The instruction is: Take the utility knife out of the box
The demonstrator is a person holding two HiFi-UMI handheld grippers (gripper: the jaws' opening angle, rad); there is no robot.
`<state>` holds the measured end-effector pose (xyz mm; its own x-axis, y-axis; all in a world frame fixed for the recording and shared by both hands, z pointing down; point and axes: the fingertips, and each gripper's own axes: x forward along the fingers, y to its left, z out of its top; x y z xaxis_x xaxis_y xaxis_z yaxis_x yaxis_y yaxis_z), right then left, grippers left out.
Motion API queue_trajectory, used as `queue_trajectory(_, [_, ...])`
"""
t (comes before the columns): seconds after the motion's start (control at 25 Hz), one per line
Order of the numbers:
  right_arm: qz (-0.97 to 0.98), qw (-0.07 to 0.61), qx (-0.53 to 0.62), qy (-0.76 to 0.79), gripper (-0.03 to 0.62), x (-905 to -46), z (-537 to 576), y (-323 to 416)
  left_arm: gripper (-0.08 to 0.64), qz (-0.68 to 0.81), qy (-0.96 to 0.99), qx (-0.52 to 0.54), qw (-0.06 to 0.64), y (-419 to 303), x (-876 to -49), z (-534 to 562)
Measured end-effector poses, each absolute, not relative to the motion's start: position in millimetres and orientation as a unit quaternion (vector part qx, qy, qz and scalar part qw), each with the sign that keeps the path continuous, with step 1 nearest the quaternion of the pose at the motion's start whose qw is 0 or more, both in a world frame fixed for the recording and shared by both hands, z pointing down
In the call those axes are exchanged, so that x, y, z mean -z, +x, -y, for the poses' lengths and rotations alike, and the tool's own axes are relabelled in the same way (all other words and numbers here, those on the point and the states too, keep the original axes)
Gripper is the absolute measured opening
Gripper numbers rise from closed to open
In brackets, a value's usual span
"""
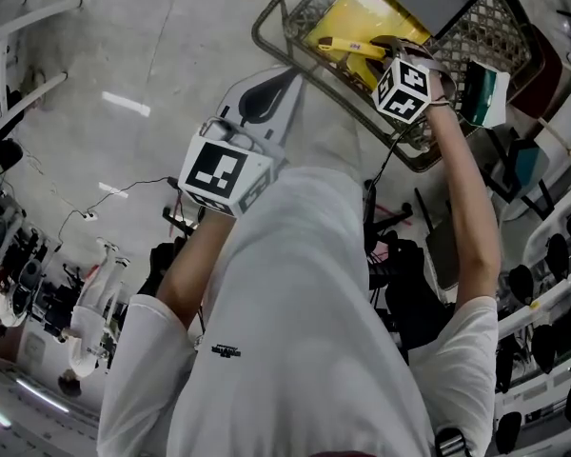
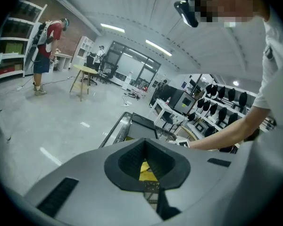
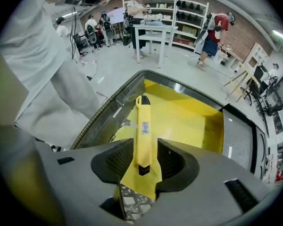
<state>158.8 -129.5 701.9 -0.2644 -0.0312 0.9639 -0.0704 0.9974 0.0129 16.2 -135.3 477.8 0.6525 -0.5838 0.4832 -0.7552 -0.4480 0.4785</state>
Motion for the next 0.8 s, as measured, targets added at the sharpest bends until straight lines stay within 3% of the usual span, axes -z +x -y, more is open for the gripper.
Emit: queue_trajectory(0.8, [0.752,0.659,-0.032,-0.001,0.109,-736,121,175,0.002,0.399,0.839,-0.125,0.347,13,-488,126])
